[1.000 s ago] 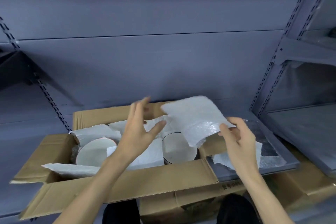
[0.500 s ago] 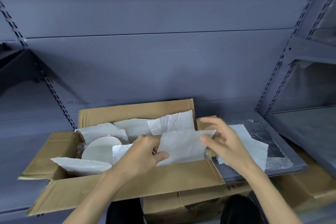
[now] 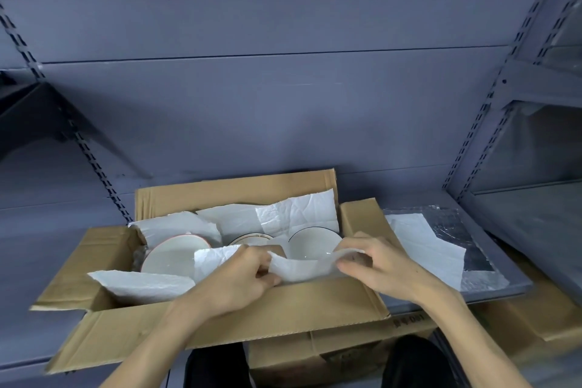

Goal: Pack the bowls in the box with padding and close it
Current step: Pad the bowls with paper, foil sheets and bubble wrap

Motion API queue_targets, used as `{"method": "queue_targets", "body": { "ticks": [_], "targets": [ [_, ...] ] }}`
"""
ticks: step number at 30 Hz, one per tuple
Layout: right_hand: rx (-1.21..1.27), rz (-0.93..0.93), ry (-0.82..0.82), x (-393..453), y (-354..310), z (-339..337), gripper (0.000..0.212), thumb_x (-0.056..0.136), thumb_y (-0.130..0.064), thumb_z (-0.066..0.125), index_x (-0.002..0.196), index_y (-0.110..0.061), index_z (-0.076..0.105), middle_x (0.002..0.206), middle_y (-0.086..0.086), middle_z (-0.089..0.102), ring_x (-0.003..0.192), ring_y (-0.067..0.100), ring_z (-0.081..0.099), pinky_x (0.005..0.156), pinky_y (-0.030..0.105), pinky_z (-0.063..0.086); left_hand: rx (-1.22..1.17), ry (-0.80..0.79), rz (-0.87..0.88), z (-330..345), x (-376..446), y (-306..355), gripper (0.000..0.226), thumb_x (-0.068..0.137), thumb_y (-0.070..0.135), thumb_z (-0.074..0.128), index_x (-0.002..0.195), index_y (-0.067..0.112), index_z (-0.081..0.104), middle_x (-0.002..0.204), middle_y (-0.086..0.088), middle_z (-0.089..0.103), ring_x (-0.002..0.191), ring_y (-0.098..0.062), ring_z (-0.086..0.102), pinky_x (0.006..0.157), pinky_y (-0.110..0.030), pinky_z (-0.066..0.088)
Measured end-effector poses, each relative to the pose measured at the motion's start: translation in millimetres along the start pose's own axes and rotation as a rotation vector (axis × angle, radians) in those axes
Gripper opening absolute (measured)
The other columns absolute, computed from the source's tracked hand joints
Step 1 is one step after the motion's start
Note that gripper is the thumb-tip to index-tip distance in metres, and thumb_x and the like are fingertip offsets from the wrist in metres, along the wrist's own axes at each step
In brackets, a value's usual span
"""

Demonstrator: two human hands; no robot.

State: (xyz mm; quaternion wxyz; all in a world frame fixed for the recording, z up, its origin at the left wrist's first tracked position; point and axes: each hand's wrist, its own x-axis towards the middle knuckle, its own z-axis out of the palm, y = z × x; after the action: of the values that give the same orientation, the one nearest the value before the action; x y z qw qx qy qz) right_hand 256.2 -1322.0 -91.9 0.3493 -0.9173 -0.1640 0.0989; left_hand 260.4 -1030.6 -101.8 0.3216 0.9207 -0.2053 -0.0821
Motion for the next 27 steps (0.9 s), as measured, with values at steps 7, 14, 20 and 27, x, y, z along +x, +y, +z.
{"method": "queue_targets", "body": {
  "ticks": [7,14,20,27],
  "targets": [
    [-0.023,0.062,-0.032,-1,2,6,0.034,0.084,-0.075,0.049,0.102,-0.048,0.057,0.099,-0.038,0.052,0.109,-0.009,0.037,0.079,0.026,0.037,-0.095,-0.175,-0.048,-7,-8,11,0.023,0.095,0.051,0.056,0.11,0.036,0.063,0.099,0.011,0.07,0.092,-0.005,0.064,0.086,-0.029,0.053],
    [-0.175,0.032,-0.071,-2,-4,7,0.067,0.08,-0.088,0.044,0.095,-0.025,0.061,0.092,-0.021,0.061,0.11,-0.013,0.031,0.084,0.032,0.044,-0.023,-0.345,-0.146,-9,-6,11,0.034,0.102,0.058,0.039,0.127,0.045,0.058,0.122,0.023,0.063,0.116,0.002,0.056,0.103,-0.026,0.044],
    [-0.219,-0.105,-0.092,-2,-34,10,0.027,0.083,-0.08,0.054,0.075,-0.054,0.057,0.07,-0.027,0.059,0.078,-0.001,0.057,0.056,0.022,0.038,0.134,-0.345,-0.084,-21,-1,16,0.027,0.107,0.044,0.035,0.109,0.039,0.062,0.114,0.016,0.065,0.11,-0.005,0.057,0.098,-0.027,0.044],
    [-0.236,-0.093,-0.201,0,-39,9,0.022,0.08,-0.084,0.053,0.083,-0.063,0.048,0.083,-0.041,0.056,0.075,-0.002,0.056,0.061,0.026,0.043,0.067,-0.358,-0.021,-19,1,24,0.031,0.102,0.052,0.045,0.123,0.035,0.061,0.12,0.021,0.064,0.114,0.001,0.056,0.101,-0.029,0.046]
  ]
}}
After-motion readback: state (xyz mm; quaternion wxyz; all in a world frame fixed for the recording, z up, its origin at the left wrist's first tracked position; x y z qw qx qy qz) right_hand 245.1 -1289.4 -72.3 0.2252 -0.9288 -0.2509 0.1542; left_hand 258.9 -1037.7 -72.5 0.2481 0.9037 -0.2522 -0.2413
